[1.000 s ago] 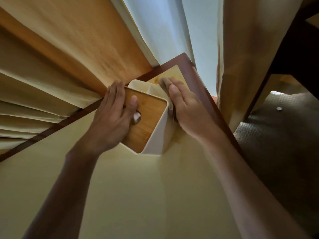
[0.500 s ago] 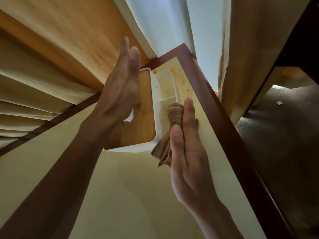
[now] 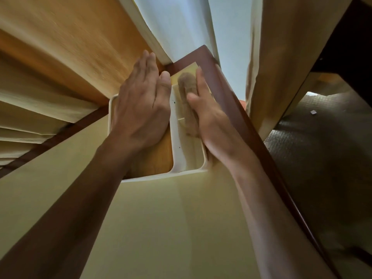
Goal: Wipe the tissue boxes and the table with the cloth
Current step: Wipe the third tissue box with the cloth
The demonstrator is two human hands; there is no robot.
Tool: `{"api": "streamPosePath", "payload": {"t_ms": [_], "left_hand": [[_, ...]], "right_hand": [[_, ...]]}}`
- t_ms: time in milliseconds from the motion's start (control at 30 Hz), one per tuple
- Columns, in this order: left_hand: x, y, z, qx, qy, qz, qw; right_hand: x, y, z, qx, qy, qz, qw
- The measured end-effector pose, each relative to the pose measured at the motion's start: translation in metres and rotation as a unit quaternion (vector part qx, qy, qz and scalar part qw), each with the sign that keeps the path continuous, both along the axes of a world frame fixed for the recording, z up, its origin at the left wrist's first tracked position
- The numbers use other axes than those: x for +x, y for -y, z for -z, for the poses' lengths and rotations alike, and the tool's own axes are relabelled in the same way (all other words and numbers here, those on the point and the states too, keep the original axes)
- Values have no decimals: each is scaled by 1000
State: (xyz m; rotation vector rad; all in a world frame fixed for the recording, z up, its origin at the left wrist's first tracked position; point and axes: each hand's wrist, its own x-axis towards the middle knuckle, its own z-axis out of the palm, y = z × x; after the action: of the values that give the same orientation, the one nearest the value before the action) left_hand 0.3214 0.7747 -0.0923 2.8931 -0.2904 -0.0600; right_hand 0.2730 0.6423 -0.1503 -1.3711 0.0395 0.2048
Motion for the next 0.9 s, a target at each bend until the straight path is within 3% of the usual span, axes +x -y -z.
{"api": "streamPosePath", "payload": {"t_ms": [267,700,900], "left_hand": [[0,4,-3,1,3,-11,1000],[-2,6,-3,3,15,-22,1000],[-3,6,-4,0,23,-15,1000]], "right_hand": [[20,10,-17,27,9,-30,999],[-117,-21,1,43,-14,52,998],[-79,-19,8,31,-3,69,997]]}}
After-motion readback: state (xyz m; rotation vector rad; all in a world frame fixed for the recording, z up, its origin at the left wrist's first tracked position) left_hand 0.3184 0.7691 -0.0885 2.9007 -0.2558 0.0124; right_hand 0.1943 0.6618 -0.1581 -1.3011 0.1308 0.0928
